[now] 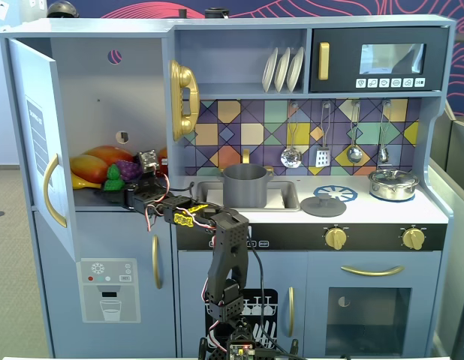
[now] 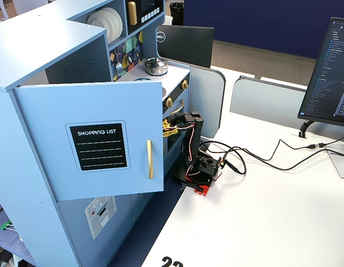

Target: Pick up the green pineapple from the left cabinet and place it in the gray recipient

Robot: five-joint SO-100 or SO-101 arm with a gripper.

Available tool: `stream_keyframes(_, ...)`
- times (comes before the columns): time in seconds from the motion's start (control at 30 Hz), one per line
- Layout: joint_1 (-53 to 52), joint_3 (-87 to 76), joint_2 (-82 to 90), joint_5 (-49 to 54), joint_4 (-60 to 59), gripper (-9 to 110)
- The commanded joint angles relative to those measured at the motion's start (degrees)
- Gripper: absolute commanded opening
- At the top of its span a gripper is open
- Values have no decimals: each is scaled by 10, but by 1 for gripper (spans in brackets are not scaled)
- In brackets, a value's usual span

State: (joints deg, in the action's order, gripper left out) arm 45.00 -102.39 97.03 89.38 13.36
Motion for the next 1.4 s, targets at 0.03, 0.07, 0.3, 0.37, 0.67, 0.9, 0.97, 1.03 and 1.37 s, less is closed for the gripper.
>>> stream_keyframes(0.03, 22, 74, -12, 16, 36, 7)
stream_keyframes(0.07, 25, 77, -12, 23, 37, 0)
stream_keyframes(0.3, 50, 59, 59, 47, 18, 0)
stream_keyframes(0.37, 62, 35, 107, 70, -8, 0)
stream_keyframes(0.67, 83, -161, 442, 120, -115, 0)
stream_keyframes(0.9, -33, -245, 672, 125, -181, 0)
stream_keyframes(0.97, -106, -250, 708, 104, -192, 0)
stream_keyframes(1.03, -189, -250, 728, 61, -204, 0)
stream_keyframes(1.37, -421, -199, 622, -15, -231, 0)
